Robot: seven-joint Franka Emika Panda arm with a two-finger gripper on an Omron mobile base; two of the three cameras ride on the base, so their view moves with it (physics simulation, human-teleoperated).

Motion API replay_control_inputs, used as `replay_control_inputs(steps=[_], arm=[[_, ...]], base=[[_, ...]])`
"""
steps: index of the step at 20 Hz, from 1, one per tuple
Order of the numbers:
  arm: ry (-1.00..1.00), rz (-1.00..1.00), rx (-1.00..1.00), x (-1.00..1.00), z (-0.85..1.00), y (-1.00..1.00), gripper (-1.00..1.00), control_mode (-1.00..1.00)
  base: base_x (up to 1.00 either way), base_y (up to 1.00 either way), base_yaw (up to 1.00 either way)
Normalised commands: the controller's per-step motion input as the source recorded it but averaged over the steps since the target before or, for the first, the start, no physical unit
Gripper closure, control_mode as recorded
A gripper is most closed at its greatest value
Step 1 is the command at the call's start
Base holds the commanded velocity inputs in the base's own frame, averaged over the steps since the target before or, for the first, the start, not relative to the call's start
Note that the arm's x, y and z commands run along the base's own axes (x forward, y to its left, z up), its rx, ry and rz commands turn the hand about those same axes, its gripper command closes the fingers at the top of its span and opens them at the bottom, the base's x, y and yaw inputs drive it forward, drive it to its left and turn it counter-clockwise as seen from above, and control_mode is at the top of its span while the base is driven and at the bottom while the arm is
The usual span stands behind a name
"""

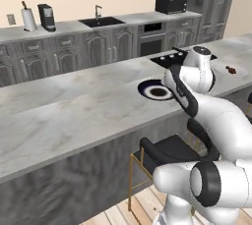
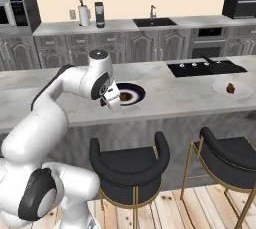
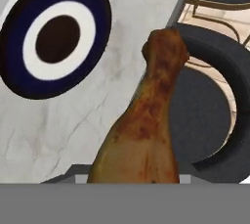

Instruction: Take the chicken drumsticks from the pan and place one on each plate on the dining counter.

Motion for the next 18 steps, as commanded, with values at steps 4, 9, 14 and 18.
replay_control_inputs(steps=[4, 9, 14, 18], arm=[[0.06, 0.03, 0.00, 1.00, -0.14, -0.29, 1.00, -1.00], [0.06, 0.01, 0.00, 1.00, -0.28, -0.03, 1.00, -1.00], [0.00, 0.00, -0.02, 1.00, -0.66, 0.00, 1.00, -1.00], [0.00, 0.00, 0.00, 0.95, -0.65, 0.00, 1.00, -1.00]], base=[[0.00, 0.00, 0.00], [0.00, 0.00, 0.00], [0.00, 0.00, 0.00], [0.00, 0.00, 0.00]])
